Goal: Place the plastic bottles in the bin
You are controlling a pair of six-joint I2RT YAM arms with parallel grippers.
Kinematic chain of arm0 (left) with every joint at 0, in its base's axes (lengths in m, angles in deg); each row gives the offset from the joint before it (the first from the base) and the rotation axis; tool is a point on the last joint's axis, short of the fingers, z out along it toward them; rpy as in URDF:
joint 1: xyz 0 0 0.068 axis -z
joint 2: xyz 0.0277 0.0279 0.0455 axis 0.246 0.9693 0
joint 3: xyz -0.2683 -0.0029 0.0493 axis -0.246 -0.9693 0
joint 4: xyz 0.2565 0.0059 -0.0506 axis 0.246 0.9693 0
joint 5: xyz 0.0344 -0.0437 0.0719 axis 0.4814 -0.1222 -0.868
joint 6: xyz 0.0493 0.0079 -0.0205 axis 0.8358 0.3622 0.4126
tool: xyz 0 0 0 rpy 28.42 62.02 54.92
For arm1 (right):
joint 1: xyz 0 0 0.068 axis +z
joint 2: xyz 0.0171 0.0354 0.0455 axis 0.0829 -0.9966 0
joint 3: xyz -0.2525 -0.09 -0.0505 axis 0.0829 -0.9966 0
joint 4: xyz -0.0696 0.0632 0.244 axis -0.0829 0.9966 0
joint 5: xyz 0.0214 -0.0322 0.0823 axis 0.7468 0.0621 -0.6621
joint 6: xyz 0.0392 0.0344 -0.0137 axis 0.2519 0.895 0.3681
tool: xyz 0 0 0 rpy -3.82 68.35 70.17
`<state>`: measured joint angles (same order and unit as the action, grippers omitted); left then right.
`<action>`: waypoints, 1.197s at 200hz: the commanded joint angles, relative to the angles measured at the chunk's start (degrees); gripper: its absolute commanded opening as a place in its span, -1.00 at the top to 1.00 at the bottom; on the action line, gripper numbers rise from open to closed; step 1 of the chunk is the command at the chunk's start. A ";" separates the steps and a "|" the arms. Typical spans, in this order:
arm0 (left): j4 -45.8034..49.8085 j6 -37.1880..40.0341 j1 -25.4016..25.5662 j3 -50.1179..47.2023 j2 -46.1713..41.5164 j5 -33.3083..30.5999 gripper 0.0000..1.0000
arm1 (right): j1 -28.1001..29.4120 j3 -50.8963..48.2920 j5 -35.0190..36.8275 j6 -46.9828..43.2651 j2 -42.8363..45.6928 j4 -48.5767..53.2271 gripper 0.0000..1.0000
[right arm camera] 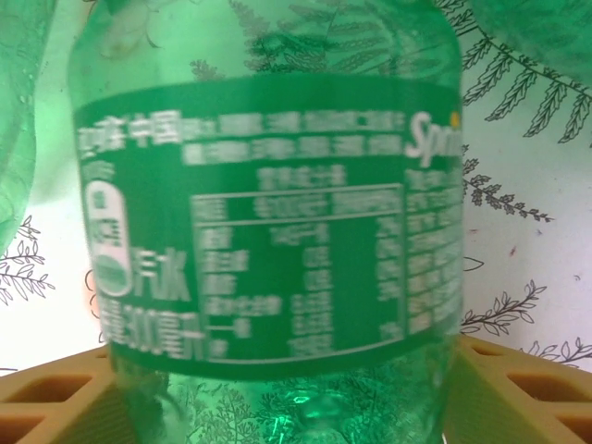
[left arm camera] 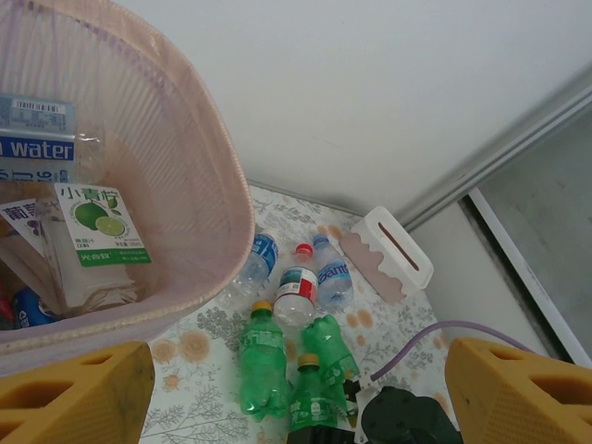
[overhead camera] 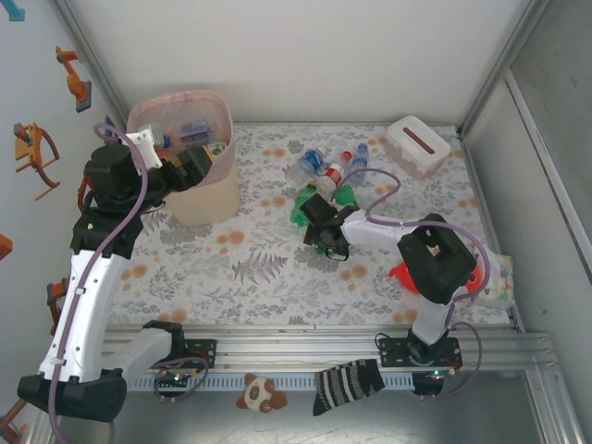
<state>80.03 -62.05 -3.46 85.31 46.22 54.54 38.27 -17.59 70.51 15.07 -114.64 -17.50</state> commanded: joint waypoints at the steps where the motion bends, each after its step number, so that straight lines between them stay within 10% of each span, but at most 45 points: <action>1: -0.89 -0.78 -0.06 -0.36 -0.86 1.18 -0.63 | 0.50 -0.69 1.25 1.30 0.15 -0.33 -0.42; 132: 0.02 -2.22 0.68 1.83 0.71 2.36 -0.63 | 2.30 -2.07 4.74 -0.55 17.59 6.20 -0.12; 239: -14.42 1.77 9.36 2.17 2.59 14.17 -0.67 | 3.51 -1.72 -5.24 -33.38 45.60 -8.03 0.05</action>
<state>73.30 -62.97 4.28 86.03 48.32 61.42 41.53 -19.93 70.12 -8.31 -73.11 -18.87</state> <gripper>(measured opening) 0.837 0.615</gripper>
